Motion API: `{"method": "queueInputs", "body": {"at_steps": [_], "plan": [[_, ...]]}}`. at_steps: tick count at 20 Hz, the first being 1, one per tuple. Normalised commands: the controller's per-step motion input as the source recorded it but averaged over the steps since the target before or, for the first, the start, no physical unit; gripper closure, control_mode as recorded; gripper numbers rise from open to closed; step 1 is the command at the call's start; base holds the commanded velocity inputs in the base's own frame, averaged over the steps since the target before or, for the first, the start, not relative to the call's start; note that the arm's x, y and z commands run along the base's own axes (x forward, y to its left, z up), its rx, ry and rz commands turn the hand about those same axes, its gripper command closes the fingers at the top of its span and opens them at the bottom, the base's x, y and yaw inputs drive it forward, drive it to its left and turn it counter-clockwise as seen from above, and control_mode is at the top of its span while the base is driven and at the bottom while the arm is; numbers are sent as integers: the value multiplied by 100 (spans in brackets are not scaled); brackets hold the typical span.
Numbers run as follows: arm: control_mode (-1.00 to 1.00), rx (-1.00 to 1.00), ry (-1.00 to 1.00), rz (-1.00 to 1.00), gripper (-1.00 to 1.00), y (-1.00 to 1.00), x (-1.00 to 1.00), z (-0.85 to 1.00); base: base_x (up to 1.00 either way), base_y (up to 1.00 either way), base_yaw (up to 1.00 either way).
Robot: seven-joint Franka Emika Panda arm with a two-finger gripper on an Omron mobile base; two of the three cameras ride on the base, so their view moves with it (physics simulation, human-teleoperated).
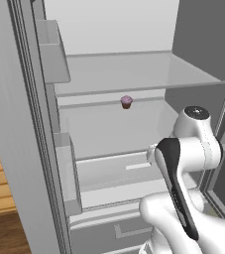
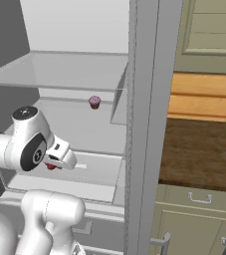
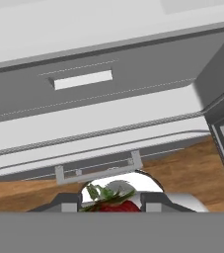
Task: Take the strawberry from the fridge and place it on top of the pancake, located on the dining counter.
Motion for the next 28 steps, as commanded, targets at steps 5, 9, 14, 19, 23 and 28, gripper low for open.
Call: {"method": "queueInputs", "body": {"at_steps": [5, 9, 14, 19, 23, 28], "plan": [[-100, 0, 1, 0, 100, 0, 0, -16, 0, 0, 0], [-100, 0, 0, 0, 100, 0, 0, 0, 0, 0, 0], [-100, 0, 0, 0, 100, 0, 0, 0, 0, 0, 0], [100, 0, 0, 0, 100, 0, 0, 0, -3, 0, 7], [100, 0, 0, 0, 100, 0, 0, 0, -12, 9, 29], [100, 0, 0, 0, 100, 0, 0, 0, -10, 3, 47]]}}
